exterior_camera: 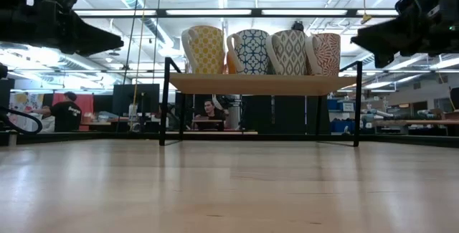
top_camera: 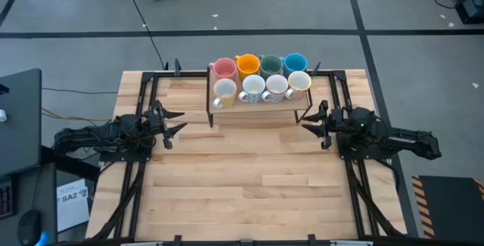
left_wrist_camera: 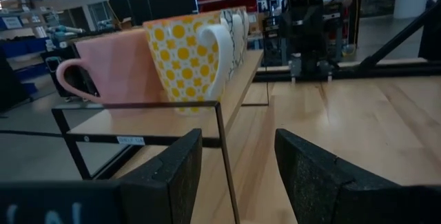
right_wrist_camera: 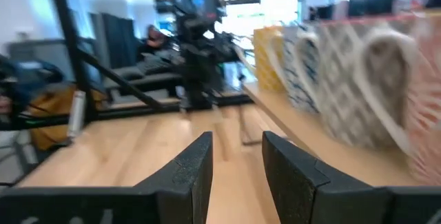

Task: Place coffee mugs
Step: Return to Home Position

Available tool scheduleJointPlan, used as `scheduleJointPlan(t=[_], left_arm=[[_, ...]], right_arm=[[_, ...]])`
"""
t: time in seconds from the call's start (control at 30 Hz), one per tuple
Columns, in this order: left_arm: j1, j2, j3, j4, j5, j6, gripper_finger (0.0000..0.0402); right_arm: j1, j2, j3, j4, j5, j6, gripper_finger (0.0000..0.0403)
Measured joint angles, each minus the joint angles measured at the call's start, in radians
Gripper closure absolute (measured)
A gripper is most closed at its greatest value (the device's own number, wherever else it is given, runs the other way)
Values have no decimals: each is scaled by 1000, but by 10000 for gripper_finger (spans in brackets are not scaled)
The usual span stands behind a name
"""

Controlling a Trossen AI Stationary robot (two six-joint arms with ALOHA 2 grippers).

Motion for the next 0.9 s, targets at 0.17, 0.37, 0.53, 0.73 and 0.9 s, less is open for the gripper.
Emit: scheduleJointPlan(t=[0.17,0.37,0.53,0.73,0.9], left_arm=[[0,0,0,-34,0,1,212],[0,0,5,-96,2,0,212],[0,1,5,-100,-2,8,212],[0,1,4,-105,-3,6,212],[0,1,2,-89,-5,0,212]], right_arm=[[0,11,0,-61,119,3,270],[0,34,0,-64,137,-17,270],[0,34,0,-53,136,-9,270],[0,34,0,-53,134,-9,270],[0,34,0,-53,134,-8,270]])
